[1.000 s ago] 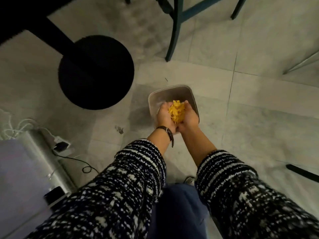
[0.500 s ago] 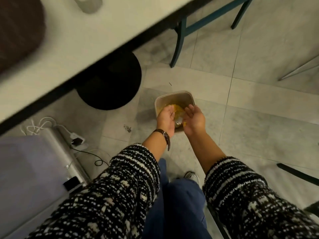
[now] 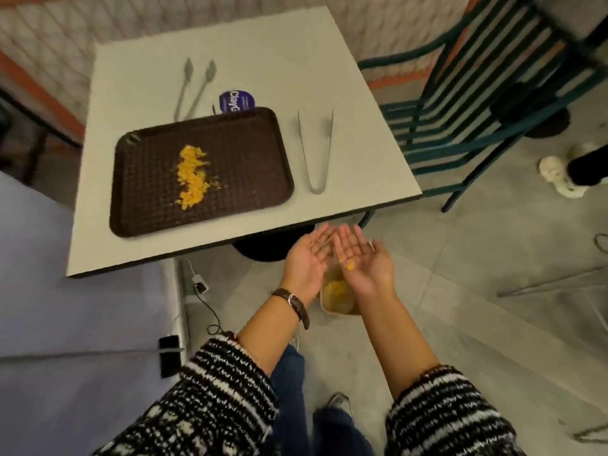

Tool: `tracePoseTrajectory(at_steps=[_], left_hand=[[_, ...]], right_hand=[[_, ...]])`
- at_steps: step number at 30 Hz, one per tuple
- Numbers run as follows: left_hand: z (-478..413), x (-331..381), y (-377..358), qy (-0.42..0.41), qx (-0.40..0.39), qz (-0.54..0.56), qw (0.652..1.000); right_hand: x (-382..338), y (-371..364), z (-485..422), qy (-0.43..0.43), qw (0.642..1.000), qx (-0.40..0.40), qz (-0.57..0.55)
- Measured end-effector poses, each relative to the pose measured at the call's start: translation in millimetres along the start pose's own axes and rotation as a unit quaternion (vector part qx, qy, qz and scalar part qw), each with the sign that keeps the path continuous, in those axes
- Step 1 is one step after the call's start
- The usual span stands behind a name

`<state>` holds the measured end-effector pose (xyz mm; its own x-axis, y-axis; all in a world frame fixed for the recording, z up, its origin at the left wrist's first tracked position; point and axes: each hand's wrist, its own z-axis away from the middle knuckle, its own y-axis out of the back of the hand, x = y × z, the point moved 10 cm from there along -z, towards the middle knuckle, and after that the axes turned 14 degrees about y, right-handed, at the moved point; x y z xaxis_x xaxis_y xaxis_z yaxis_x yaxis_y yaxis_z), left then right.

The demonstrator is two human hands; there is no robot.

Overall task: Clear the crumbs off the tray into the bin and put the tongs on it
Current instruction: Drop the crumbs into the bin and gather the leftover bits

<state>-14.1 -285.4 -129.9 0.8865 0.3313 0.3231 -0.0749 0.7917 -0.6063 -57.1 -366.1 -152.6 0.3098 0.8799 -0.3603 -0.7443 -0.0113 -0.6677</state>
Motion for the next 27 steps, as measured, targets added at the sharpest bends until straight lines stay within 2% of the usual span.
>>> tracePoseTrajectory(at_steps=[6, 12, 16, 19, 24, 27], left_hand=[[51.6, 97.8, 60.5, -0.089, 0.048, -0.019, 0.995], [44.5, 192.1, 125.8, -0.138, 0.108, -0.052, 0.983], [27.3, 256.3, 161.6, -0.176, 0.217, -0.167, 0.945], [16.6, 296.2, 174.6, -0.209, 0.258, -0.238, 0.913], [-9.5, 346.1, 195.2, -0.216, 0.289, -0.253, 0.898], [-18.8, 364.7, 205.1, -0.229, 0.306, -0.263, 0.886]], right_hand=[[58.9, -72.3, 31.8, -0.034, 0.995, -0.059, 0.072], [142.0, -116.9, -1.1, -0.071, 0.982, -0.07, 0.162], [186.9, -148.1, -39.0, -0.071, 0.977, -0.054, 0.192], [214.2, -171.8, -67.5, -0.057, 0.97, -0.064, 0.227], [250.8, -206.0, -104.0, -0.039, 0.955, -0.087, 0.28], [266.4, -222.8, -118.5, -0.018, 0.935, -0.128, 0.33]])
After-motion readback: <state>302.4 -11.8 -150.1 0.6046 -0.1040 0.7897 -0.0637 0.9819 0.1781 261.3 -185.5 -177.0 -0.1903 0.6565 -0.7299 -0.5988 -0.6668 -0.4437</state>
